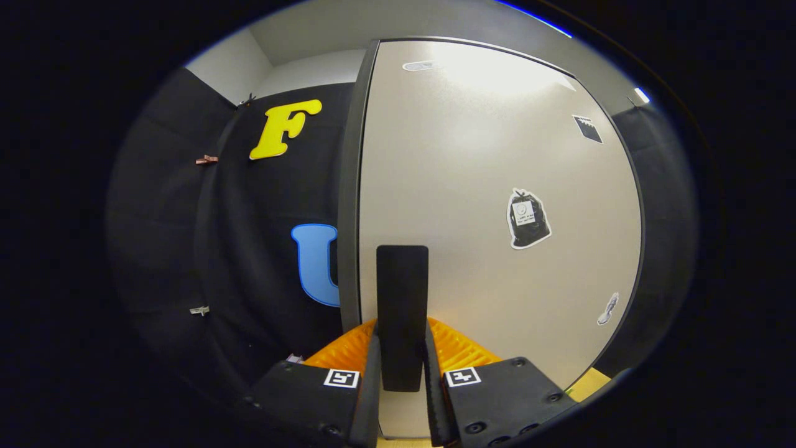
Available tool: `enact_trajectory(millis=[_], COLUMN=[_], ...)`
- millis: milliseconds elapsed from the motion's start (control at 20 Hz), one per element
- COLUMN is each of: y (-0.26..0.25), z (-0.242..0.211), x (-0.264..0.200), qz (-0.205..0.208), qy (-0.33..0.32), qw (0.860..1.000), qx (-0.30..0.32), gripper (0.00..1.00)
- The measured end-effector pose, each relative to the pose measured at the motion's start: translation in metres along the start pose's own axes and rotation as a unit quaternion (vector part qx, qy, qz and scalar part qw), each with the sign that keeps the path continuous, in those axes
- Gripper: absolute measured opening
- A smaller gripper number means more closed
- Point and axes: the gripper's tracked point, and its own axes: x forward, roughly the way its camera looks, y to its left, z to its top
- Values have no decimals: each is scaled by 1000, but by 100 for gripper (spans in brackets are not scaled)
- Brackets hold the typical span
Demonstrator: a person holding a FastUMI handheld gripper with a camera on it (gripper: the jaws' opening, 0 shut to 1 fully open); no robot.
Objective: Open the shoe cabinet door, grab the shoes and put them into the shoe cabinet, then close the shoe cabinet door.
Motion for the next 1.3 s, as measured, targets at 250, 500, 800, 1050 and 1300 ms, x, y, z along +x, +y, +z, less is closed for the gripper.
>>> enact_trajectory(millis=[250, 500, 800, 1050, 1300], y=[2, 6, -9, -33, -55], z=[2, 13, 19, 24, 28], x=[-14, -52, -103, -133, -162], qz=[11, 48, 76, 84, 91], qy=[13, 14, 20, 19, 21], qw=[1000, 999, 997, 996, 995], qx=[-1, 11, 23, 36, 41], gripper=[21, 21, 21, 21, 21])
